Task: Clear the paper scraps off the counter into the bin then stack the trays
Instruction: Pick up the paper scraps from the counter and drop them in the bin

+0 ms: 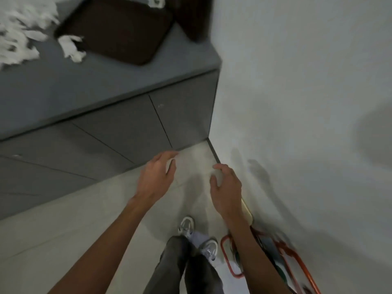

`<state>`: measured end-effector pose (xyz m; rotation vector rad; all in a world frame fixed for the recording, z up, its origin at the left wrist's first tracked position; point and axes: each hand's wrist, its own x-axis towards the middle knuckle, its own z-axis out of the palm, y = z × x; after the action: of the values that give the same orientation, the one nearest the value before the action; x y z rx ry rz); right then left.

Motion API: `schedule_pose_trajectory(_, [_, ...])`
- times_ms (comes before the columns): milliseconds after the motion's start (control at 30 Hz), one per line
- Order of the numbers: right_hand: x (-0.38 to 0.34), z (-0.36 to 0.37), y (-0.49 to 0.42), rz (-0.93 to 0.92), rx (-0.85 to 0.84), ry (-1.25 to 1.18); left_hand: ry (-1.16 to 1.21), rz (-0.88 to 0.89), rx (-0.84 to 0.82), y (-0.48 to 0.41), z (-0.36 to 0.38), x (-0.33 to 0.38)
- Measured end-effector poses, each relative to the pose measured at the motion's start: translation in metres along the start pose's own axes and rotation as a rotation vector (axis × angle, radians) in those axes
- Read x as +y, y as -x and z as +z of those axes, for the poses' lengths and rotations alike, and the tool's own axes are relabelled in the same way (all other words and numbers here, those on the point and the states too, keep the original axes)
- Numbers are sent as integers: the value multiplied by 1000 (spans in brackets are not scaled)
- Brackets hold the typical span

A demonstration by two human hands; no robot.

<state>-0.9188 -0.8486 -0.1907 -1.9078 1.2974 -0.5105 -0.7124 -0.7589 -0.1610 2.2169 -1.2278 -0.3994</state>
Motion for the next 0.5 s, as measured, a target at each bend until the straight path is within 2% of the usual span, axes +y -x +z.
schedule_pose_trajectory(133, [-96, -11, -11, -177, 25, -71, 62, -58, 213, 10, -109, -5])
schedule_pose_trajectory(233, [-159, -9, -23, -233, -54, -73, 81, -116, 319, 17, -170, -17])
schedule_pose_trajectory(500, [-280, 42, -65, -368, -172, -61, 173, -339, 466, 26, -259, -80])
